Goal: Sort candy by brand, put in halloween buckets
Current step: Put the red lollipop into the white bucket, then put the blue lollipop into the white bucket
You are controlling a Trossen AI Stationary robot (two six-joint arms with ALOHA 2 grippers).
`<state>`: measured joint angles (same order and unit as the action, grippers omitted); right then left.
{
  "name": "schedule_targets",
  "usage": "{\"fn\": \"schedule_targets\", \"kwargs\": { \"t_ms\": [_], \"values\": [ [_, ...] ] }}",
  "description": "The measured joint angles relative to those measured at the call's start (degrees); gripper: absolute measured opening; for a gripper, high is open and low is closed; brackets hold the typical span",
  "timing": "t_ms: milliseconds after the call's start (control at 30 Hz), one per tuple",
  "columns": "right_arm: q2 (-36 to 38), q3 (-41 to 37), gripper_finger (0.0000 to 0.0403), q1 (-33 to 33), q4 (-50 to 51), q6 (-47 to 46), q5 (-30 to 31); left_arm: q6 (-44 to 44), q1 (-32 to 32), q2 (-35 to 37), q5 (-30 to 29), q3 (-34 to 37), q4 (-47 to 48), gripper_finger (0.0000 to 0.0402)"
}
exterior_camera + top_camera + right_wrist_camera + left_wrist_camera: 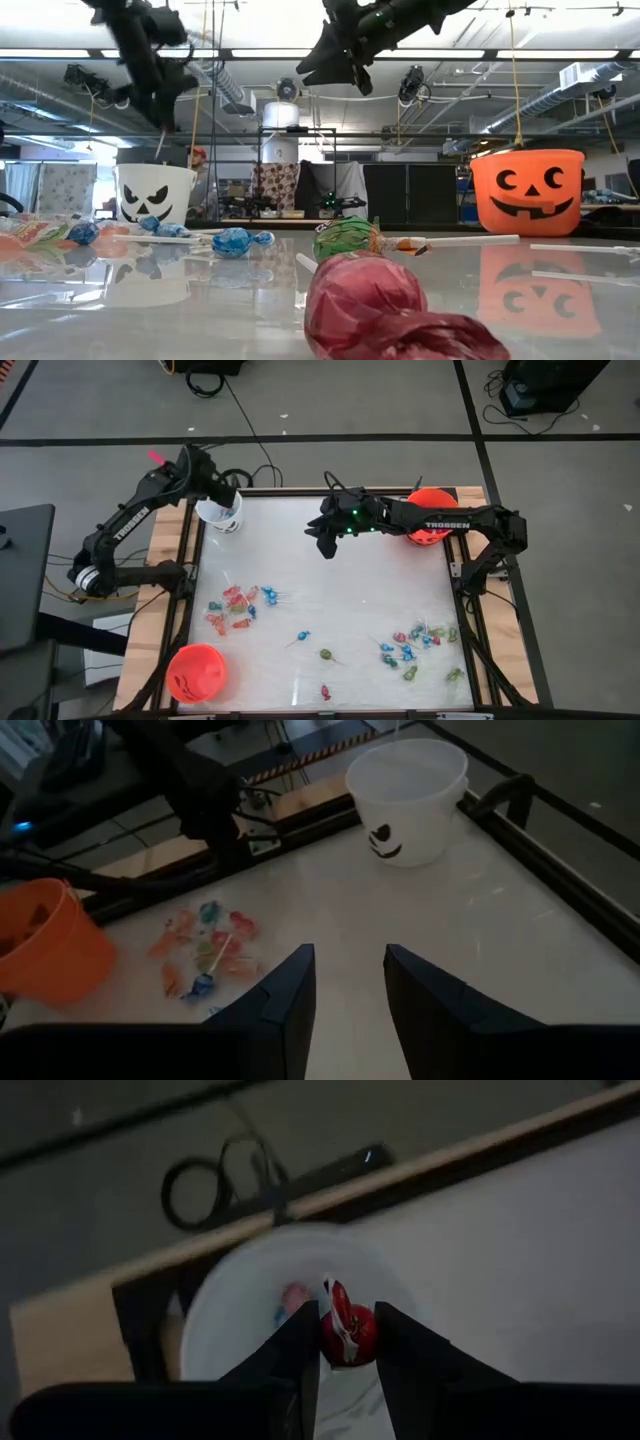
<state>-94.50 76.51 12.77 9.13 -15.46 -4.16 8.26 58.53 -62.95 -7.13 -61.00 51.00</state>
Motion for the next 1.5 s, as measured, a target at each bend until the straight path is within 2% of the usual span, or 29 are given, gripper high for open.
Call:
{"fn": "schedule_targets", "kwargs": {
  "t_ms": [167, 367, 900, 1000, 1167, 1300, 1500],
  "values": [
    [0.00, 0.00, 0.0132, -0.33, -0.02, 0.00, -0.02, 2.23, 0.23, -0.88, 0.42, 3.65, -2.83, 0.0091],
    [0.00, 0.00, 0.0132, -0.34, -0.02, 0.00, -0.22, 4.14, 0.27, -4.27, 0.03, 3.79, -2.47, 0.0091],
    [0.00, 0.00, 0.0132, -0.43, 0.48, -0.04, -0.44, 0.52, 0.38, -13.34, -0.27, 3.81, 1.85, 0.0096],
    [-0.02, 0.00, 0.0132, -0.43, 1.12, -0.04, -0.44, 0.37, 0.38, -13.41, -0.17, 3.80, 1.78, 0.0114],
    [-0.02, 0.00, 0.0132, -0.43, 1.48, -0.02, -0.44, -0.01, 0.38, -13.42, -0.16, 3.60, 1.89, 0.0169],
    [-0.02, 0.00, 0.0132, -0.43, 2.33, 0.04, -0.44, -0.51, 0.38, -13.29, -0.64, 0.37, 4.54, 0.0205],
    [-0.02, 0.00, 0.0132, -0.44, 5.63, 0.86, -0.44, -0.76, 0.33, -10.82, -2.23, -7.89, 8.01, 0.0214]
  ]
}}
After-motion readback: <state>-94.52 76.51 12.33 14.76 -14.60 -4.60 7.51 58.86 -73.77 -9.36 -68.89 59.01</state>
